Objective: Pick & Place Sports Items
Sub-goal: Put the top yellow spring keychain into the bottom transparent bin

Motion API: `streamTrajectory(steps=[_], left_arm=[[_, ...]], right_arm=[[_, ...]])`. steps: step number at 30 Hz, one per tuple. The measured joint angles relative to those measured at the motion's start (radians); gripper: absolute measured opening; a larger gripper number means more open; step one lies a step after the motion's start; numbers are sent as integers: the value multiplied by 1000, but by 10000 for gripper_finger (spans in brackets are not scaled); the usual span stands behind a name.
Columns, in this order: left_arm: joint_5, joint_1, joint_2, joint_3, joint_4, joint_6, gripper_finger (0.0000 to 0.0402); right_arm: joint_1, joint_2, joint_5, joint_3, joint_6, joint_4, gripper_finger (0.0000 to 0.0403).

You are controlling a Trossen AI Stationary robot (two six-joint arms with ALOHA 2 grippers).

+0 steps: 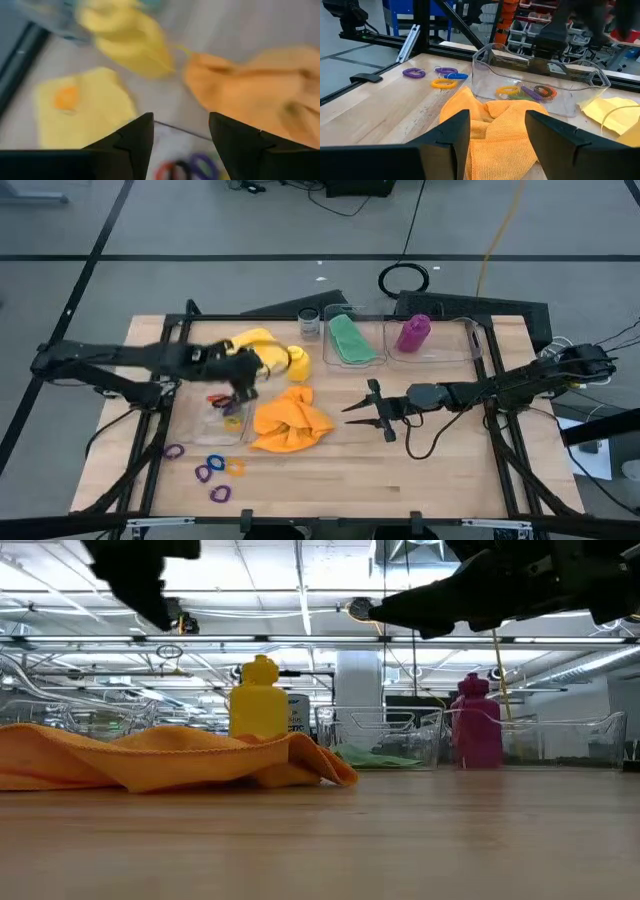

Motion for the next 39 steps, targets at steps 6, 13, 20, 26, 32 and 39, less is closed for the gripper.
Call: streamTrajectory(steps=[6,13,20,26,32,39], left_arm=[[4,274,0,24,7,165,164],[235,559,43,24,114,402,163],[317,683,187,24,184,601,163],[298,734,327,25,171,628,163],[296,783,441,25,163,496,163],[295,840,534,25,173,377,163]], right_arm=[[0,0,0,0,0,0,134],[0,0,0,0,0,0,134],[0,0,0,0,0,0,134],[0,0,0,0,0,-1,134],[0,0,0,0,0,-7,134],[0,0,0,0,0,-16,134]])
